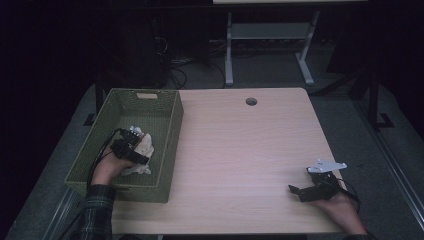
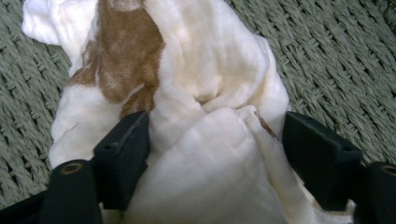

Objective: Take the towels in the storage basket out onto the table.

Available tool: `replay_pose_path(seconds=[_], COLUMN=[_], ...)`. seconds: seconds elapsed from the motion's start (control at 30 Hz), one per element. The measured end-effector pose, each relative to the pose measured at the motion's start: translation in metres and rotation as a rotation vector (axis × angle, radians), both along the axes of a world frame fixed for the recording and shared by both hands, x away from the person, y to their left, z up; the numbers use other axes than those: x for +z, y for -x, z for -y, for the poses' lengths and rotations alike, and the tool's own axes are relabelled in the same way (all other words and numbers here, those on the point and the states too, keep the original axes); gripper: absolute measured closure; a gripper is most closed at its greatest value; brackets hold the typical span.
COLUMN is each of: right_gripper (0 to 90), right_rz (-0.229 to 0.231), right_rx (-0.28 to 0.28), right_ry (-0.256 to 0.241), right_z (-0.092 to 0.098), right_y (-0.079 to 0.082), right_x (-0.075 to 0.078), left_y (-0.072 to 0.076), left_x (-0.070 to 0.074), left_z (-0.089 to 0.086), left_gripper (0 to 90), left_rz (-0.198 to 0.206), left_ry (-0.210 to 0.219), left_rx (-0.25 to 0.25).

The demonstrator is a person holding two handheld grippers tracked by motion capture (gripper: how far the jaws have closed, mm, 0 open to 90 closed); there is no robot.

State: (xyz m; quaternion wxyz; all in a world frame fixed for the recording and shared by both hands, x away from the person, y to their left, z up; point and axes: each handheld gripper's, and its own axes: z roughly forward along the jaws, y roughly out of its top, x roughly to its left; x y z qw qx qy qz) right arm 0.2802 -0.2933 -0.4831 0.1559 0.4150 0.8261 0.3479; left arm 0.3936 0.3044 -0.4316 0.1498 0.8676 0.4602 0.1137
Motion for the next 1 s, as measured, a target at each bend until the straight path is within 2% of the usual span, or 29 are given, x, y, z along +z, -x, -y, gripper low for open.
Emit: replay_pose_path(seconds=[0.07, 0.1, 0.23, 0.3, 0.37, 0.53, 0.73, 0.77, 0.8, 0.83, 0.87, 0.9, 0.93, 0.97, 1.0], right_gripper=[2.2, 2.2, 2.2, 2.2, 2.2, 2.2, 2.2, 2.2, 2.2, 2.2, 2.2, 2.2, 2.2, 2.2, 2.2], right_rz=[0.0, 0.0, 0.0, 0.0, 0.0, 0.0, 0.0, 0.0, 0.0, 0.0, 0.0, 0.0, 0.0, 0.0, 0.0], right_rx=[0.0, 0.0, 0.0, 0.0, 0.0, 0.0, -0.001, -0.001, -0.001, -0.001, -0.001, -0.001, -0.001, -0.001, -0.001], right_ry=[0.0, 0.0, 0.0, 0.0, 0.0, 0.0, -0.001, -0.001, -0.001, -0.001, -0.001, -0.001, -0.001, -0.001, -0.001], right_z=[0.0, 0.0, 0.0, 0.0, 0.0, 0.0, 0.0, 0.0, 0.0, 0.0, 0.0, 0.0, 0.0, 0.0, 0.0], right_y=[0.0, 0.0, 0.0, 0.0, 0.0, 0.0, 0.0, 0.0, 0.0, 0.0, 0.0, 0.0, 0.0, 0.0, 0.0], right_x=[0.0, 0.0, 0.0, 0.0, 0.0, 0.0, 0.0, 0.0, 0.0, 0.0, 0.0, 0.0, 0.0, 0.0, 0.0], left_y=[0.001, 0.001, 0.003, 0.004, 0.004, 0.007, 0.01, 0.01, 0.011, 0.012, 0.012, 0.013, 0.013, 0.015, 0.015], left_x=[0.001, 0.003, 0.006, 0.009, 0.011, 0.015, 0.025, 0.025, 0.027, 0.031, 0.031, 0.035, 0.035, 0.038, 0.038], left_z=[0.0, -0.001, -0.002, -0.003, -0.005, -0.006, -0.014, -0.014, -0.015, -0.017, -0.017, -0.02, -0.02, -0.023, -0.023], left_gripper=[27.9, 37.2, 59.8, 70.0, 75.2, 76.9, 76.9, 76.9, 76.9, 77.0, 76.9, 76.9, 76.9, 76.9, 76.9], left_rz=[-0.002, 0.0, -0.014, -0.019, -0.021, 0.0, 0.072, 0.072, 0.095, 0.122, 0.122, 0.153, 0.153, 0.181, 0.181], left_ry=[-0.006, -0.005, 0.009, 0.018, 0.027, 0.048, 0.143, 0.143, 0.162, 0.22, 0.22, 0.283, 0.283, 0.336, 0.336], left_rx=[0.005, 0.008, 0.012, 0.027, 0.043, 0.056, 0.082, 0.082, 0.076, 0.074, 0.074, 0.072, 0.072, 0.07, 0.07])
